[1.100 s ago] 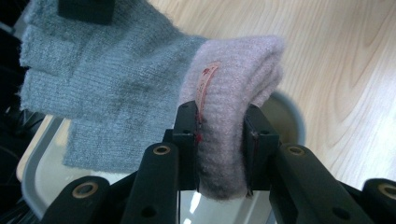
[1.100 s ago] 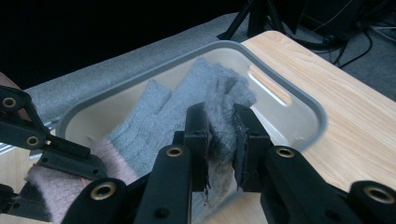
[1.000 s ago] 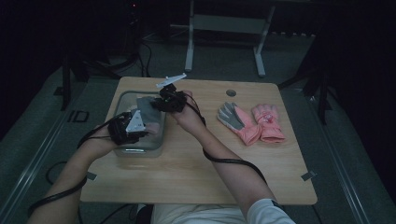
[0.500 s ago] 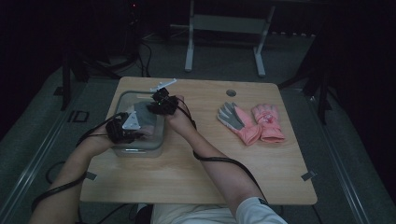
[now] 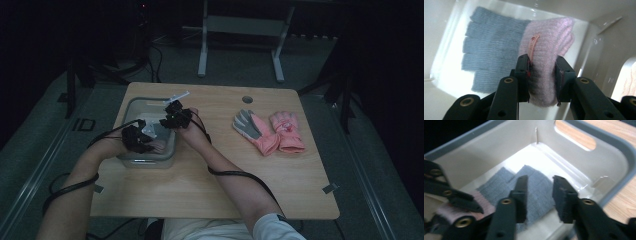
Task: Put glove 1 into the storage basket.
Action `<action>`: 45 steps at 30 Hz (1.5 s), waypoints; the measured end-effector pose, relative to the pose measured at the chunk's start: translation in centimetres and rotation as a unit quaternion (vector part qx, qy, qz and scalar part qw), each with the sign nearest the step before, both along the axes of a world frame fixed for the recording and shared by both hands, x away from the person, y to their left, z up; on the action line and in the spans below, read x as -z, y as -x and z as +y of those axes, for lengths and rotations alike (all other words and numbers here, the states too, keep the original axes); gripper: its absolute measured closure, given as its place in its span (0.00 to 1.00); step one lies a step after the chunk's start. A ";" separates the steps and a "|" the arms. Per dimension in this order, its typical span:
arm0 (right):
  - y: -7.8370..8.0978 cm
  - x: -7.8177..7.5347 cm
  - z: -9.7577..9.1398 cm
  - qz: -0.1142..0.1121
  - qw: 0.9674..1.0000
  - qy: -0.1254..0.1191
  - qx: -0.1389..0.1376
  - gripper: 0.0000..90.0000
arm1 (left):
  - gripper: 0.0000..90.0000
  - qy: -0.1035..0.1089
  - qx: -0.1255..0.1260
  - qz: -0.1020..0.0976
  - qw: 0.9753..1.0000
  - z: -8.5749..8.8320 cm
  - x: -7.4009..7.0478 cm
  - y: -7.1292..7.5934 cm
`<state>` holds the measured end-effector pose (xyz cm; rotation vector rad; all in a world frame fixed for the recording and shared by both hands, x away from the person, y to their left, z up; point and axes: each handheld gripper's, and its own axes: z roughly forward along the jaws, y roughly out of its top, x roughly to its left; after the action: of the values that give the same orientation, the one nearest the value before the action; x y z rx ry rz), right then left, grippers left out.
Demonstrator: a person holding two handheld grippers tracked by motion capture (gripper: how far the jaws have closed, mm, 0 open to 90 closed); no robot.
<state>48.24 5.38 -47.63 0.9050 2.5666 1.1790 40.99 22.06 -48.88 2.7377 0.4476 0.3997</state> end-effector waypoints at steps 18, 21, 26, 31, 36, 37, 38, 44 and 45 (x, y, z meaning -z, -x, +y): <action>3.1 -2.4 -5.8 -0.028 0.997 -0.066 -0.021 0.61 | 0.25 0.133 -0.086 0.001 0.987 0.2 -3.0 0.4; 3.6 -2.7 -7.0 -0.035 0.997 -0.062 -0.025 0.64 | 0.19 0.180 -0.091 0.004 0.979 -0.5 -3.9 0.7; 4.5 -3.2 -9.3 -0.047 0.997 -0.059 -0.028 0.66 | 0.16 0.198 -0.074 0.007 0.977 -2.9 -4.7 1.6; 5.3 -3.3 -11.5 -0.057 0.997 -0.052 -0.029 0.67 | 0.16 0.214 -0.056 0.014 0.975 -5.3 -5.2 2.6; 5.7 -3.6 -14.1 -0.064 0.996 -0.055 -0.023 0.68 | 0.15 0.218 -0.036 0.028 0.975 -7.4 -5.0 3.6; 5.8 -3.6 -14.4 -0.068 0.996 -0.052 -0.022 0.69 | 0.15 0.220 -0.030 0.032 0.974 -7.8 -4.9 3.8; 5.8 -3.7 -14.9 -0.070 0.996 -0.050 -0.022 0.69 | 0.15 0.220 -0.023 0.031 0.975 -8.2 -4.9 4.1; 5.4 -3.5 -17.8 -0.081 0.996 -0.040 -0.024 0.71 | 0.15 0.220 0.019 0.044 0.974 -10.5 -3.7 6.0; 5.2 -3.4 -18.3 -0.085 0.995 -0.039 -0.027 0.71 | 0.15 0.228 0.021 0.043 0.972 -10.9 -3.3 6.3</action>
<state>43.01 -12.96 -44.23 0.7195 2.4382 1.3189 34.68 11.20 -45.53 2.3168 0.4402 0.1428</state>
